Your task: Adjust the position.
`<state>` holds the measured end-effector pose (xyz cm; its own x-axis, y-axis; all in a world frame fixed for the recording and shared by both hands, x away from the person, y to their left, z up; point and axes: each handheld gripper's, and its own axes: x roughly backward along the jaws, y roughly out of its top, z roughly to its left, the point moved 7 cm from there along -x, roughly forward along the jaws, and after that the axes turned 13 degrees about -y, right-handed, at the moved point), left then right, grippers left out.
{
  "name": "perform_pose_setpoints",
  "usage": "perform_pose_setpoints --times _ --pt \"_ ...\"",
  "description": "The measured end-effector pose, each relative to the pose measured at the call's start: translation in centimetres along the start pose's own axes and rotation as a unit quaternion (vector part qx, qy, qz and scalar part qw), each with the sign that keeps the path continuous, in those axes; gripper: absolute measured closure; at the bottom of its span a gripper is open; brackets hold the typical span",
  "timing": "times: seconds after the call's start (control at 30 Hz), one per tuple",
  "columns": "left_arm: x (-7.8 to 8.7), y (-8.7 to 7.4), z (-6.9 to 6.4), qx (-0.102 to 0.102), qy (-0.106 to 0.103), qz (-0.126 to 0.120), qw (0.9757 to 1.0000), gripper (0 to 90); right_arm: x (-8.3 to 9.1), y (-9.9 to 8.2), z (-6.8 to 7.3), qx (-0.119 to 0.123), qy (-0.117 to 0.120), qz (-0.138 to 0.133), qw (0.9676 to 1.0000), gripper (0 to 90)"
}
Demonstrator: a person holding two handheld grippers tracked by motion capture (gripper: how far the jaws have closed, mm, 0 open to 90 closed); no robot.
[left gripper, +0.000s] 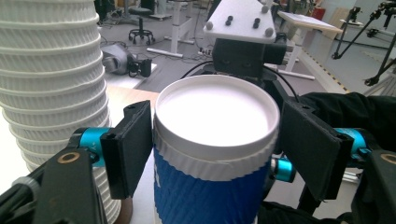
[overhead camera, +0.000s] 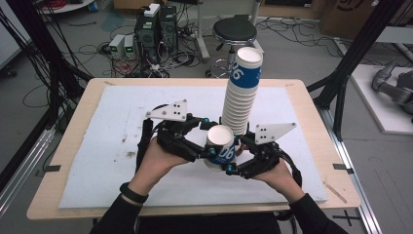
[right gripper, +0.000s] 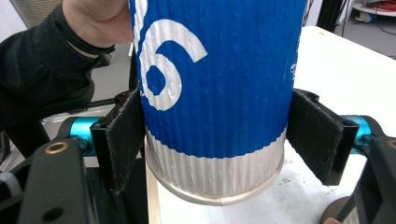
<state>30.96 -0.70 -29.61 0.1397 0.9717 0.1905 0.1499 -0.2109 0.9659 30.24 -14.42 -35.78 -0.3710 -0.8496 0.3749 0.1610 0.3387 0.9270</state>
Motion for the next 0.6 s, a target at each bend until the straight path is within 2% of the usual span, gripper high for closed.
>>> perform_pose_setpoints --times 0.17,0.23,0.27,0.3,0.4,0.43,0.47,0.5,0.53,0.57,0.6 --pt "0.2 0.1 -0.2 0.004 -0.001 0.017 0.9998 23.9 -0.1 -0.1 0.0 0.006 0.001 0.008 1.0000 23.4" --pt "0.2 0.0 -0.3 0.006 0.000 0.030 0.9995 23.6 -0.2 -0.2 0.1 0.005 0.002 0.011 0.9999 23.5" --pt "0.2 -0.1 -0.3 0.007 0.001 0.050 0.9987 23.2 -0.3 -0.3 0.1 0.011 0.004 0.019 0.9998 23.5" --pt "0.2 -0.1 -0.3 0.007 0.001 0.050 0.9987 22.8 -0.3 -0.3 0.1 0.011 0.004 0.019 0.9998 23.5" --pt "0.2 -0.6 -0.4 0.008 0.000 0.084 0.9964 22.7 -0.6 -0.6 0.4 0.015 0.006 0.040 0.9991 23.6" --pt "0.2 -0.6 -0.4 0.008 0.000 0.084 0.9964 22.7 -0.6 -0.7 0.5 0.020 0.008 0.044 0.9988 23.7" --pt "0.1 -0.8 -0.3 0.007 0.008 0.103 0.9946 22.6 -0.7 -0.7 0.6 0.021 0.007 0.047 0.9986 23.7" --pt "0.1 -0.8 -0.3 0.007 0.008 0.103 0.9946 22.7 -0.7 -0.7 0.6 0.021 0.007 0.047 0.9986 23.7" --pt "-0.1 -1.0 -0.3 0.009 0.010 0.117 0.9930 22.6 -0.7 -0.8 0.7 0.024 0.009 0.053 0.9983 23.7" --pt "-0.1 -1.0 -0.3 0.009 0.010 0.117 0.9930 22.7 -0.8 -0.8 0.7 0.026 0.008 0.055 0.9981 23.7" --pt "-0.2 -1.2 -0.2 0.010 0.009 0.126 0.9919 23.4 -0.8 -0.8 0.7 0.026 0.006 0.059 0.9979 23.7"
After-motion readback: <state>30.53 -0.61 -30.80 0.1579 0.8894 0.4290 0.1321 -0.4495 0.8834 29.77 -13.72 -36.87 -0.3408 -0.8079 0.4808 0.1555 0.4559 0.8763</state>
